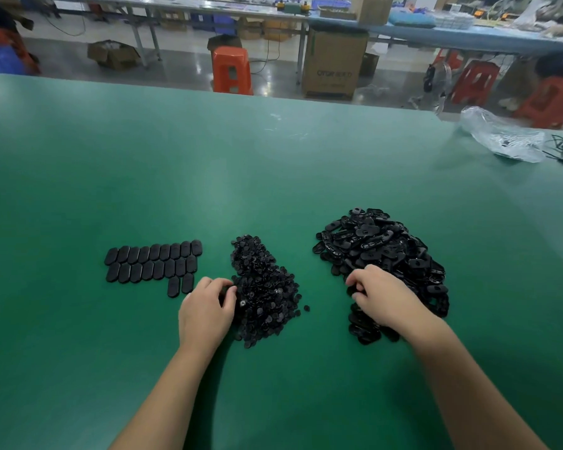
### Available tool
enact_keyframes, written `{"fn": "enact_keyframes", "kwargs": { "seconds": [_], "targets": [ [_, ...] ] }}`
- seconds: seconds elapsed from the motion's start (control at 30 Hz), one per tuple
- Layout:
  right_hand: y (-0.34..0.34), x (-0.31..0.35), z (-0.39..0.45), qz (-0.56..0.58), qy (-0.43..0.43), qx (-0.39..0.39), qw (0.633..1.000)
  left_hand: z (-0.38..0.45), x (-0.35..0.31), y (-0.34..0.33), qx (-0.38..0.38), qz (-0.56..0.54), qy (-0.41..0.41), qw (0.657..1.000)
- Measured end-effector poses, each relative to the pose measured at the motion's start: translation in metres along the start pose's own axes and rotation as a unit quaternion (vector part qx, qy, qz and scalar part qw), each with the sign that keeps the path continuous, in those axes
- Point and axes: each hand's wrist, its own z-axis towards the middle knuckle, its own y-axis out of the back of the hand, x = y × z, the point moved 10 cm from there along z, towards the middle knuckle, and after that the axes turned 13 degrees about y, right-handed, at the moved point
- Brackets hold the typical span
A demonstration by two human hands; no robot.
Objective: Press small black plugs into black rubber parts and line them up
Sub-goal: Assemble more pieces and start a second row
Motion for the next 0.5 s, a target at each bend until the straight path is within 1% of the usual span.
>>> {"fn": "enact_keyframes", "kwargs": {
  "seconds": [0.07,0.13,0.33,0.5],
  "targets": [
    [-0.006,-0.004,-0.004,-0.042,0.0,0.044,0.998,0.001,0.001,0.001,-0.005,-0.001,0.005,1.0],
    [-0.012,-0.008,-0.005,-0.069,-0.004,0.06,0.996,0.0,0.002,0.001,-0.002,-0.009,0.01,1.0],
    [-0.012,-0.008,-0.001,-0.098,-0.002,0.036,0.994,-0.001,0.005,-0.003,0.029,-0.013,0.022,0.999],
    [-0.011,-0.011,0.0,-0.086,-0.007,0.028,0.996,0.0,0.005,-0.003,0.029,-0.007,0.017,0.999]
  ]
}}
